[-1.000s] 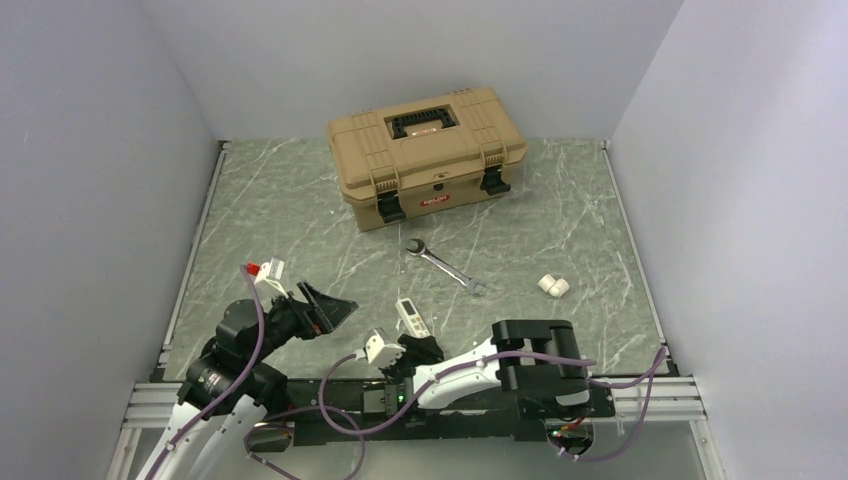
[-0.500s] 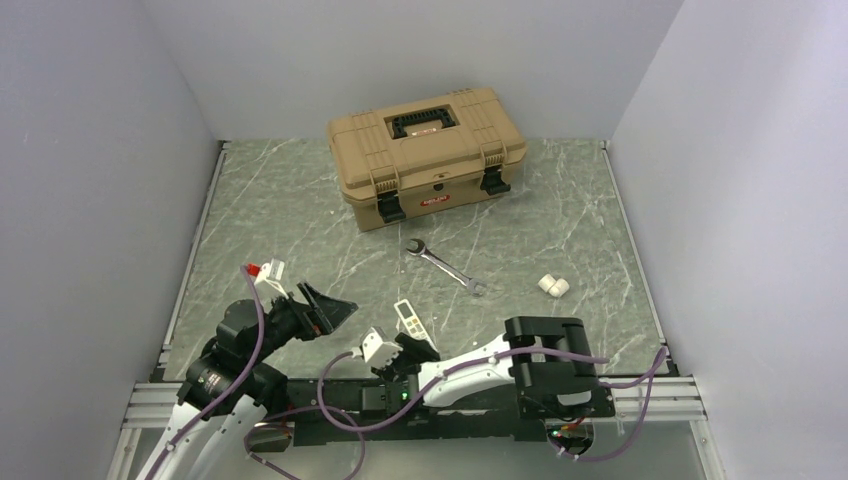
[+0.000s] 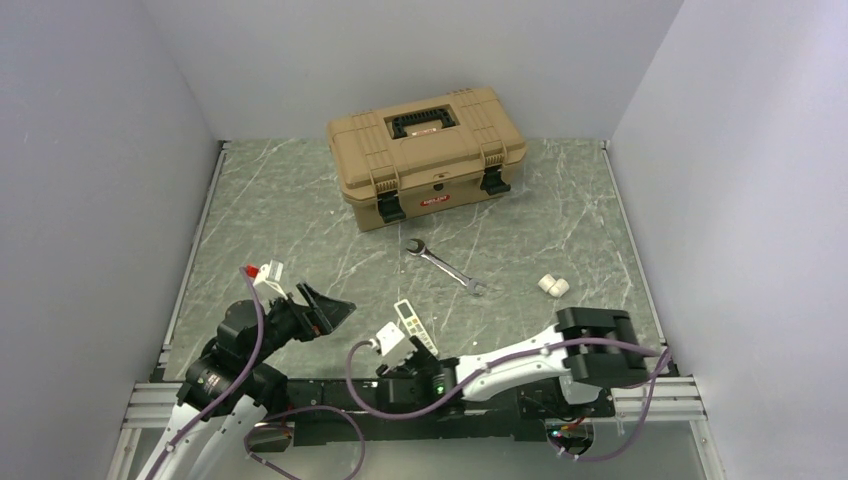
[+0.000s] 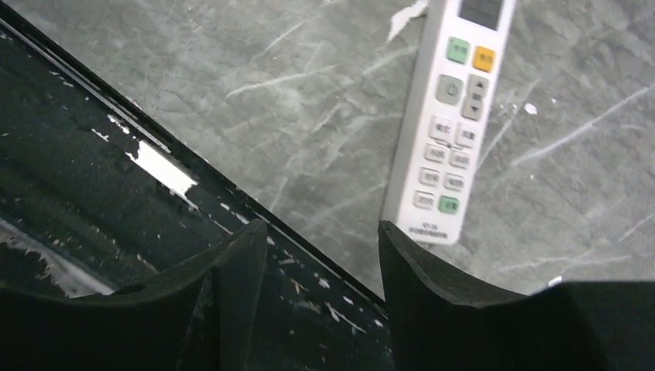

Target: Load the batteries into the remote control

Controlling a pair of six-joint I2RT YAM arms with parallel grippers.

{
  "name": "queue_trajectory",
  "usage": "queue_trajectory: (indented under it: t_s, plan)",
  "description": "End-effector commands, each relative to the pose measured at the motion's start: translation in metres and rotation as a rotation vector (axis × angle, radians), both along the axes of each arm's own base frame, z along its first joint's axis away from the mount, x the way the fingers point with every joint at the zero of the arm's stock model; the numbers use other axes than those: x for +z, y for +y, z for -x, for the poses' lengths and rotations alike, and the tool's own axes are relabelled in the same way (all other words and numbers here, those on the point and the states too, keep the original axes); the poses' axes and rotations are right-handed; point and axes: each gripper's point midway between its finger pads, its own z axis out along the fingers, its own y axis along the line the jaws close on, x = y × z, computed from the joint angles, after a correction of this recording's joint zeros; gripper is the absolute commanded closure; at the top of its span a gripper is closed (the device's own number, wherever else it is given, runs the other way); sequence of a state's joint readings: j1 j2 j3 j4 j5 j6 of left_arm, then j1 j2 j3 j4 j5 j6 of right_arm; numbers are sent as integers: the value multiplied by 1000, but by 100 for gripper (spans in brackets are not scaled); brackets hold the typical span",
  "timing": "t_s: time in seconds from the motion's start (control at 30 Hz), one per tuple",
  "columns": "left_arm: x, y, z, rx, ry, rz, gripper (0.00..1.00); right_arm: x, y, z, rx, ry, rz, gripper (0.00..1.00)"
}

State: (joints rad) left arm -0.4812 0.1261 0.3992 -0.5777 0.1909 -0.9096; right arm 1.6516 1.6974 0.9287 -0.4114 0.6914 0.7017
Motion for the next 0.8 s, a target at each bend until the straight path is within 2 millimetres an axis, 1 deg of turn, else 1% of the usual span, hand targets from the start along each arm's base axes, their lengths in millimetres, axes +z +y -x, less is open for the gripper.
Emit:
queue_trajectory:
  t_s: [0.0, 0.13, 0.23, 0.3, 0.37, 0.47, 0.6, 0.7, 0.77]
  plan:
    - [8, 8, -3, 38, -28, -23, 2, 40, 10, -5, -82, 42, -261, 42]
    - [6, 7, -4, 38, -24, -20, 2, 68, 1, -20, -141, 9, -389, 42]
    - [5, 5, -5, 33, -24, -14, 2, 86, -5, -30, -170, 10, -469, 42]
    - [4, 5, -5, 32, -24, -21, 1, 92, -12, -35, -190, 7, -506, 42]
    - [3, 6, -6, 31, -27, -41, 1, 97, -21, -39, -202, -4, -540, 42]
    - [-5, 10, -8, 38, -9, -93, 1, 103, -39, -46, -243, -35, -579, 41]
    - [-16, 17, -10, 57, 29, -161, 1, 108, -57, -53, -275, -78, -610, 34]
    - [-18, 19, -12, 66, 32, -177, 1, 111, -67, -57, -297, -100, -618, 31]
    - [-18, 20, -13, 69, 28, -180, 1, 112, -69, -57, -298, -91, -630, 29]
